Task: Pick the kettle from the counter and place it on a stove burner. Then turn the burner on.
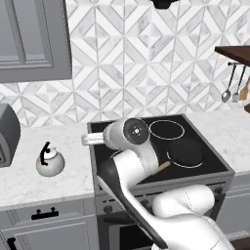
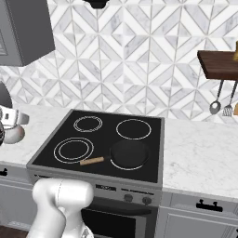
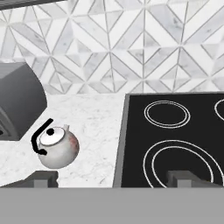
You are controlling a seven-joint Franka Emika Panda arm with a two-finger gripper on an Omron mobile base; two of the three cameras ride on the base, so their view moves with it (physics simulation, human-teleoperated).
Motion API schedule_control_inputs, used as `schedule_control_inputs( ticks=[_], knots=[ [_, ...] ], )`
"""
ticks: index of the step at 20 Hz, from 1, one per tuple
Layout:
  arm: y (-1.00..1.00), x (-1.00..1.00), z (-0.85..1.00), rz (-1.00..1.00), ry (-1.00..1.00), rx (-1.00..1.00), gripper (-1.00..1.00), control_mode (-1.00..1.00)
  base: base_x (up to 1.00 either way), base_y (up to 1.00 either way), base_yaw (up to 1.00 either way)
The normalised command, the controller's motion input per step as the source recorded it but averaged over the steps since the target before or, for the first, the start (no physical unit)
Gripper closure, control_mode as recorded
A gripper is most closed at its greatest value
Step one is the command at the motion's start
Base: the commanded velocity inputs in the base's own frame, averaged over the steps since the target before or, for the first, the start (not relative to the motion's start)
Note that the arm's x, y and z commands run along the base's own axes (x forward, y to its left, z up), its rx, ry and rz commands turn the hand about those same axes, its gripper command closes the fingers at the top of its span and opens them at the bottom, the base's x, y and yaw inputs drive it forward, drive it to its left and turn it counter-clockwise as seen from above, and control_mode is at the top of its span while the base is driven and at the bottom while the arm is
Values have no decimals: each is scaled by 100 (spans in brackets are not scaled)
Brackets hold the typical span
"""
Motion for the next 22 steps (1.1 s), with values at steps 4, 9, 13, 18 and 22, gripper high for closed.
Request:
schedule_control_inputs(
  ticks=[4,9,13,18,22],
  knots=[
    [100,13,0,0,-1,14,-100,-100,0,0,0],
    [100,39,0,3,11,28,-100,-100,0,0,0],
    [100,71,0,1,33,5,-100,-100,0,0,0],
    [63,37,-7,1,29,-8,-100,-100,0,0,0],
    [1,0,-8,0,7,-8,-100,-100,0,0,0]
  ],
)
